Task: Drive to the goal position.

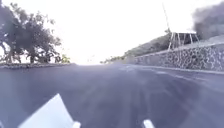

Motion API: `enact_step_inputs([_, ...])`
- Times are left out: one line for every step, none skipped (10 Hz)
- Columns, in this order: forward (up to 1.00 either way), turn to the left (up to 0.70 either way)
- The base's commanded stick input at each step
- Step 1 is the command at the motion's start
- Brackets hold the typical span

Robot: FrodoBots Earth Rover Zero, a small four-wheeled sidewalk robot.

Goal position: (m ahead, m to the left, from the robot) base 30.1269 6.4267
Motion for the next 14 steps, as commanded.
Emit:
enact_step_inputs([0.70,0.00])
enact_step_inputs([0.70,0.00])
enact_step_inputs([0.70,0.00])
enact_step_inputs([0.70,0.00])
enact_step_inputs([0.70,-0.35])
enact_step_inputs([0.70,-0.35])
enact_step_inputs([0.70,-0.35])
enact_step_inputs([0.70,0.00])
enact_step_inputs([0.70,0.00])
enact_step_inputs([0.70,0.00])
enact_step_inputs([0.70,0.00])
enact_step_inputs([0.70,0.00])
enact_step_inputs([0.70,0.00])
enact_step_inputs([0.70,0.00])
